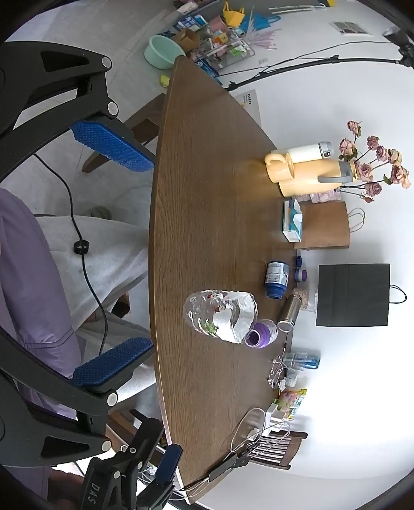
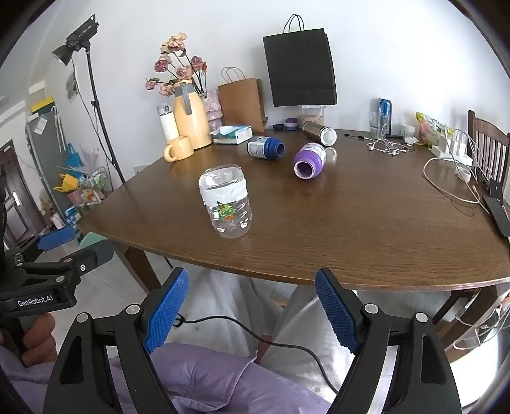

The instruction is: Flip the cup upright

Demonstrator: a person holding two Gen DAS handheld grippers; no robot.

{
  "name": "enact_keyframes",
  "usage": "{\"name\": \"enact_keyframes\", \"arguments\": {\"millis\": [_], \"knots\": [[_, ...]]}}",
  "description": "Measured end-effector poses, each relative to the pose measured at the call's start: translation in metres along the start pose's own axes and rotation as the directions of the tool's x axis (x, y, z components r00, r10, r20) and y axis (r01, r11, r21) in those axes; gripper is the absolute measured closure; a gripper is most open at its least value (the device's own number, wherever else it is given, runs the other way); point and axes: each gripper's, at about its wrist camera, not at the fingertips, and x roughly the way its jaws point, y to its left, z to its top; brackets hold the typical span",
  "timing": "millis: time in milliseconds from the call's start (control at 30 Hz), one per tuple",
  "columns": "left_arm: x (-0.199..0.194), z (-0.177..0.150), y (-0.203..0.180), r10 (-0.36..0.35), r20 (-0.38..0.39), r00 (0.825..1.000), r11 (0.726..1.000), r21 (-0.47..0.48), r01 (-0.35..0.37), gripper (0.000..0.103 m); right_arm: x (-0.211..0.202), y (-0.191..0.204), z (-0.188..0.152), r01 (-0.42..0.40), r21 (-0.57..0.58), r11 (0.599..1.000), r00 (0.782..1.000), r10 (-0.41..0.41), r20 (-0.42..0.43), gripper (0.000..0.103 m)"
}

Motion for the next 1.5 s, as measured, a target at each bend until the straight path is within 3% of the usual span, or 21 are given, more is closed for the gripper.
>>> {"name": "enact_keyframes", "arguments": {"millis": [1500], "knots": [[-0.0002,0.0,0.0,0.0,-0.006,1.0,1.0,0.0,0.0,0.0,-0.0011,0.0019,0.0036,0.005,-0.008,1.0,1.0,-0.005,0.003,0.017]]}}
